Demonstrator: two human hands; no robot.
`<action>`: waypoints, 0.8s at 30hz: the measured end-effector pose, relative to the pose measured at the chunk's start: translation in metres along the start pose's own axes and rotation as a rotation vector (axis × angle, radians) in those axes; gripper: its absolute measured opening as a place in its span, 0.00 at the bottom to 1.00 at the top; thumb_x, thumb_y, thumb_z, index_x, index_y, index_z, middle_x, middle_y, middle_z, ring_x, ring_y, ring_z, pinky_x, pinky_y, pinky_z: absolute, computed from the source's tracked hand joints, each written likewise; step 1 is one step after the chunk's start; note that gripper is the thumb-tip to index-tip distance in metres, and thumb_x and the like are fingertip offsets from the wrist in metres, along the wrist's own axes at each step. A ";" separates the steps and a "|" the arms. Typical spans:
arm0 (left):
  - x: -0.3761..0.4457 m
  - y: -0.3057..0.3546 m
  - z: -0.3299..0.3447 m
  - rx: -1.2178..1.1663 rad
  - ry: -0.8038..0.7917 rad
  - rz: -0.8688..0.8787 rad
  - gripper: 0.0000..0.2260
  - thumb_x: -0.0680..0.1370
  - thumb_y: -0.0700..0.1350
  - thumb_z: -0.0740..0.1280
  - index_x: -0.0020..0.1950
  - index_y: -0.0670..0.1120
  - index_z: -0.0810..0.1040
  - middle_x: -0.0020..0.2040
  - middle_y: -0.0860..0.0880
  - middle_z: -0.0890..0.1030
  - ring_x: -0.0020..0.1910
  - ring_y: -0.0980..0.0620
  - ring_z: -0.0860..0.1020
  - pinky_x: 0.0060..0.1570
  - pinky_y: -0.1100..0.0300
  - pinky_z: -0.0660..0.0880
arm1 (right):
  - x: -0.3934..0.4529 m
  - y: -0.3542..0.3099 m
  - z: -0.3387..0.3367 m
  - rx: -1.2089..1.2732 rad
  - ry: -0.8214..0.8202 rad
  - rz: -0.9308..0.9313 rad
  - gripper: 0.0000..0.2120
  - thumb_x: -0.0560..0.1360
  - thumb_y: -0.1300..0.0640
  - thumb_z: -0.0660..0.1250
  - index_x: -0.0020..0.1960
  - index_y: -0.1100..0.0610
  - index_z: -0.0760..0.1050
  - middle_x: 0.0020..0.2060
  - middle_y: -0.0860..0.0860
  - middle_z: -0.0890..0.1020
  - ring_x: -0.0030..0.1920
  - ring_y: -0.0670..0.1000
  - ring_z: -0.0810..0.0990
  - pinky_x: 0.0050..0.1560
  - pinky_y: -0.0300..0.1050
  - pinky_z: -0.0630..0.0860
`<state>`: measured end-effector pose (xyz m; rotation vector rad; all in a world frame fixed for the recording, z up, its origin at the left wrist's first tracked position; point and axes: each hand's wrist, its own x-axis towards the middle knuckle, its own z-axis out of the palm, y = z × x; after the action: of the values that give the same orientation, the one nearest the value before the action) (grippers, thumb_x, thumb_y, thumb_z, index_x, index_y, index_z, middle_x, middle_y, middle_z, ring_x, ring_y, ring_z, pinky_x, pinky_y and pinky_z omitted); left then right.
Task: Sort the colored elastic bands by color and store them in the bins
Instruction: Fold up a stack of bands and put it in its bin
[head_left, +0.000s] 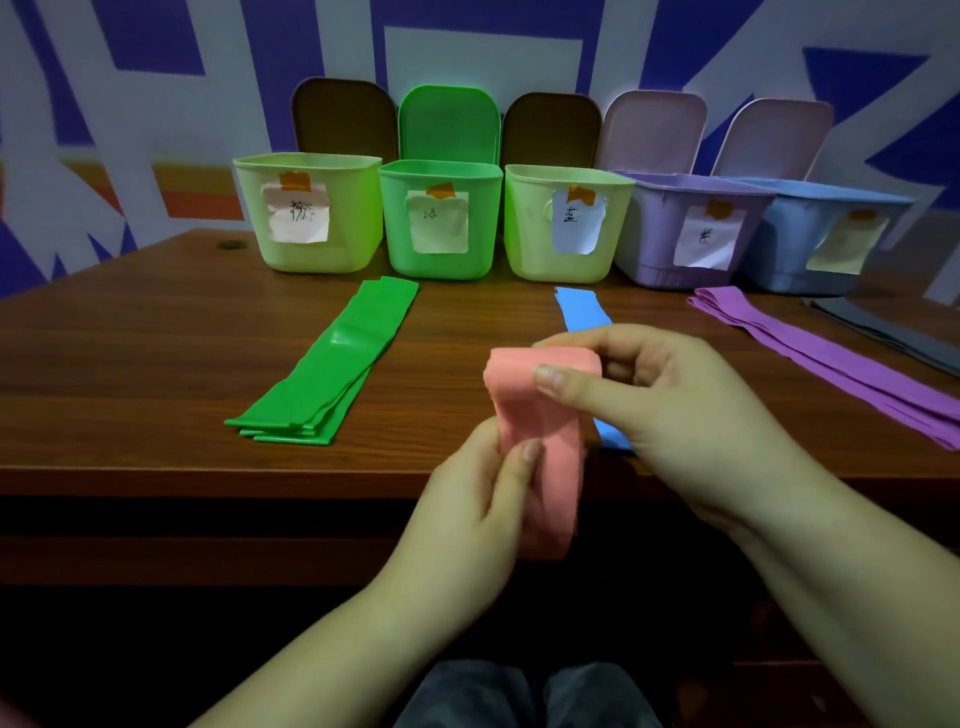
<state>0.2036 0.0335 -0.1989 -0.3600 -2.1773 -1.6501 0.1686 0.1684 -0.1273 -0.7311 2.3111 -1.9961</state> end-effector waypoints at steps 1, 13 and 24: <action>0.001 0.000 -0.001 -0.034 -0.006 -0.015 0.13 0.76 0.50 0.58 0.54 0.49 0.78 0.49 0.52 0.84 0.50 0.56 0.81 0.55 0.55 0.75 | -0.001 0.000 0.001 -0.011 -0.009 -0.009 0.17 0.61 0.53 0.73 0.48 0.57 0.81 0.42 0.51 0.85 0.40 0.45 0.82 0.39 0.36 0.79; 0.010 0.028 -0.022 -0.630 -0.138 -0.329 0.11 0.68 0.40 0.65 0.45 0.45 0.85 0.39 0.45 0.83 0.39 0.52 0.81 0.43 0.59 0.77 | -0.010 -0.001 0.002 -0.514 0.050 -0.348 0.12 0.66 0.54 0.73 0.48 0.46 0.77 0.46 0.38 0.81 0.48 0.39 0.77 0.50 0.26 0.68; 0.010 0.028 -0.026 -0.716 -0.221 -0.338 0.12 0.73 0.46 0.65 0.52 0.44 0.83 0.48 0.42 0.84 0.46 0.48 0.80 0.48 0.55 0.77 | -0.006 -0.002 -0.007 -0.266 -0.151 -0.165 0.15 0.68 0.46 0.67 0.54 0.45 0.77 0.51 0.40 0.82 0.52 0.40 0.80 0.56 0.38 0.75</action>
<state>0.2108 0.0158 -0.1642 -0.3891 -1.7765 -2.6798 0.1730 0.1770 -0.1255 -1.0797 2.5249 -1.6345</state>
